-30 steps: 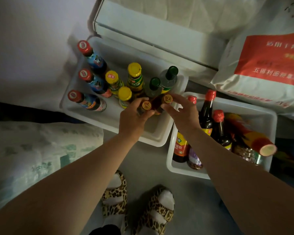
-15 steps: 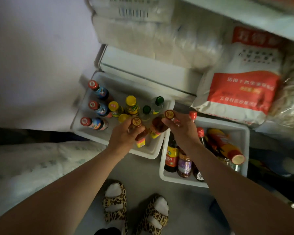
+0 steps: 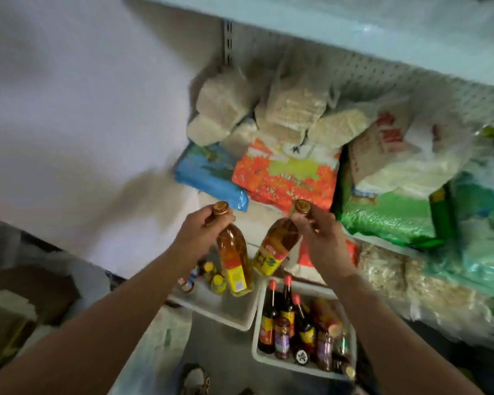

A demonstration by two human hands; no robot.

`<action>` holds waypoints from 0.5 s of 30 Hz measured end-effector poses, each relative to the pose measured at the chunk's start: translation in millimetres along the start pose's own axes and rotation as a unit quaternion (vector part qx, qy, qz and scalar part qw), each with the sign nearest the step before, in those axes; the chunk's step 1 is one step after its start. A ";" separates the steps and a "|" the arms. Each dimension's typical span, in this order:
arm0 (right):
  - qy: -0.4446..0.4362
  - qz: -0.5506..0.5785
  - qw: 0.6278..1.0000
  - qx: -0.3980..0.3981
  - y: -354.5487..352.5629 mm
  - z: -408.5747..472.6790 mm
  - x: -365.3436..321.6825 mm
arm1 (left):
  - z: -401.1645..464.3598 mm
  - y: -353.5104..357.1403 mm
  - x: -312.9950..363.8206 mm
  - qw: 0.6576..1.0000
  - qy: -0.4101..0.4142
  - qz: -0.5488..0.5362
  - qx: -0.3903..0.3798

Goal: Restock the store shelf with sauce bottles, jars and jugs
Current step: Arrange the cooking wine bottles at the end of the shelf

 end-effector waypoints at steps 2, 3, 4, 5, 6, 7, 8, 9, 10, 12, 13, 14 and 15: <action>-0.038 0.005 0.999 0.015 -27.4 17.1 -68.2 | -21.3 -13.0 69.9 0.998 0.044 -0.032 0.011; -0.057 0.007 0.998 0.019 -39.3 26.6 -99.7 | -30.3 -18.9 102.1 0.997 0.065 -0.044 0.016; -0.080 0.011 0.996 0.026 -51.6 34.9 -134.6 | -40.1 -24.6 135.1 0.995 0.081 -0.056 0.020; -0.104 0.015 0.994 0.031 -62.5 43.2 -165.8 | -48.4 -29.9 165.3 0.993 0.097 -0.072 0.019; -0.129 0.015 0.991 0.037 -72.4 51.0 -197.4 | -56.3 -34.3 194.9 0.990 0.112 -0.085 0.016; -0.151 0.020 0.987 0.044 -81.7 58.8 -227.0 | -63.2 -39.2 223.9 0.987 0.128 -0.097 0.016; -0.171 0.028 0.984 0.048 -90.1 66.3 -253.4 | -69.2 -44.8 251.6 0.983 0.148 -0.102 0.022; -0.186 0.048 0.980 0.051 -96.9 74.7 -276.1 | -72.8 -50.4 277.4 0.979 0.170 -0.106 0.025; -0.196 0.066 0.977 0.055 -103.5 82.1 -298.0 | -75.2 -54.9 302.4 0.975 0.191 -0.109 0.023; -0.222 0.096 0.968 0.065 -114.8 97.3 -337.7 | -78.6 -62.7 347.2 0.968 0.218 -0.126 0.013; -0.232 0.109 0.964 0.071 -120.3 106.2 -354.0 | -79.3 -67.7 368.8 0.963 0.231 -0.135 0.013; -0.239 0.116 0.961 0.076 -124.8 114.6 -369.2 | -79.2 -72.7 390.1 0.959 0.245 -0.142 0.016; -0.244 0.125 0.958 0.083 -128.3 125.7 -381.6 | -77.4 -78.2 410.1 0.955 0.258 -0.144 0.021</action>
Point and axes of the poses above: each hand's wrist, its own z-axis towards the middle knuckle, its own y-axis out of the palm, x = y × z, the point moved 9 cm from there along z, towards the middle knuckle, and after that the axes turned 8 degrees about -y, right-handed, at the moved point
